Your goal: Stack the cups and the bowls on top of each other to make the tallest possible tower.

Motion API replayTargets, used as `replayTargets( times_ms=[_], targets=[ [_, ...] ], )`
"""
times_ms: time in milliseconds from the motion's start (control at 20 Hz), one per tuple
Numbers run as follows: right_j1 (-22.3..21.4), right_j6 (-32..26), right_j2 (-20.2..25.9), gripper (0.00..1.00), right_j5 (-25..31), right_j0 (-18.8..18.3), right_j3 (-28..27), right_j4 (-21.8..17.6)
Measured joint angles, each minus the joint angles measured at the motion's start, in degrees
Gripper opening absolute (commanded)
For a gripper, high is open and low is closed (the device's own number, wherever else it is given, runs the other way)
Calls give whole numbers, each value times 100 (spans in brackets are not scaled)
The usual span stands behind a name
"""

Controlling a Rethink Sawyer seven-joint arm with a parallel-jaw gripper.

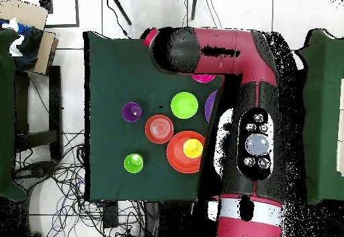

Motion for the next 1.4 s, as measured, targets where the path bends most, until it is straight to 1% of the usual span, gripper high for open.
replayTargets(
  times_ms=[300, 550, 950, 1150, 1400],
  targets=[
    [167, -93, 88, 100, 1, -38, -221, -170],
    [257, -170, 146, 100, 1, -111, -322, -196],
    [413, -194, 166, 100, -6, -320, -536, -336],
    [622, -194, 178, 100, -7, -445, -765, -471],
    [812, -194, 194, 100, -7, -505, -955, -549]
  ],
)
